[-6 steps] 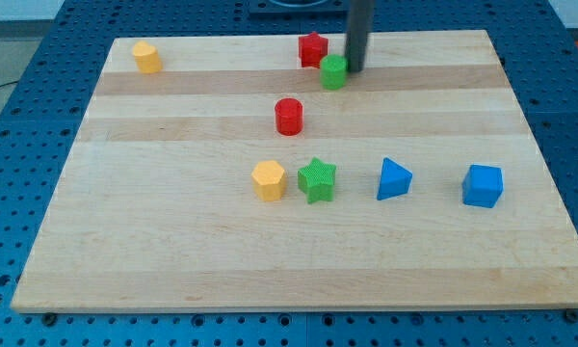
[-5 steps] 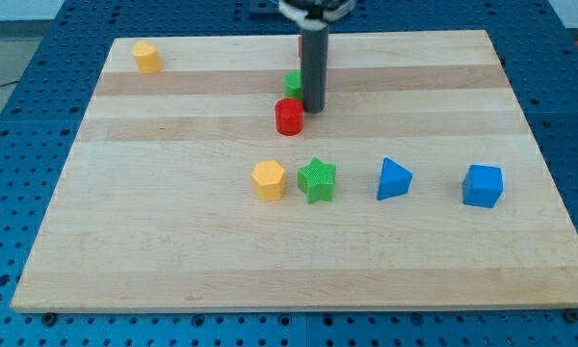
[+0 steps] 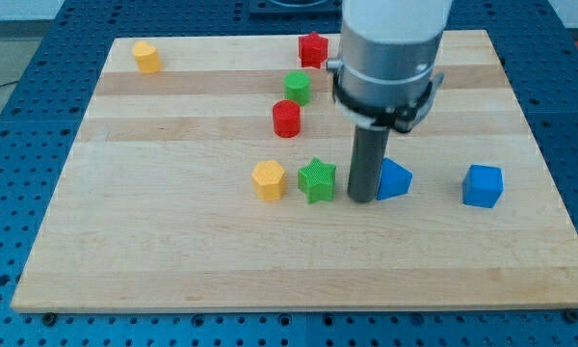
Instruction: Move the blue triangle parallel right to the red star
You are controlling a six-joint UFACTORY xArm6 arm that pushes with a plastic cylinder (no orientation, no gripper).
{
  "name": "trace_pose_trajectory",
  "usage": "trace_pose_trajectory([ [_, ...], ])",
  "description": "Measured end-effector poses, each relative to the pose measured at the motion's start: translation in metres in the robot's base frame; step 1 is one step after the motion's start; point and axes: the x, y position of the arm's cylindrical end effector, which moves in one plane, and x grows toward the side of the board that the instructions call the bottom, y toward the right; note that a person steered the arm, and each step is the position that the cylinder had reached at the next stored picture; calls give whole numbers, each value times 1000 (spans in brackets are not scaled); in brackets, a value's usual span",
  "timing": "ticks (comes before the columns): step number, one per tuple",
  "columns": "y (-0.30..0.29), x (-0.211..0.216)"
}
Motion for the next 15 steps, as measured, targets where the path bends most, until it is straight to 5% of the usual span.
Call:
trace_pose_trajectory([
  [1, 14, -32],
  [3, 30, 38],
  [4, 72, 38],
  [7, 106, -45],
  [9, 77, -150],
  [12, 141, -163],
  [14, 137, -239],
  [15, 138, -223],
])
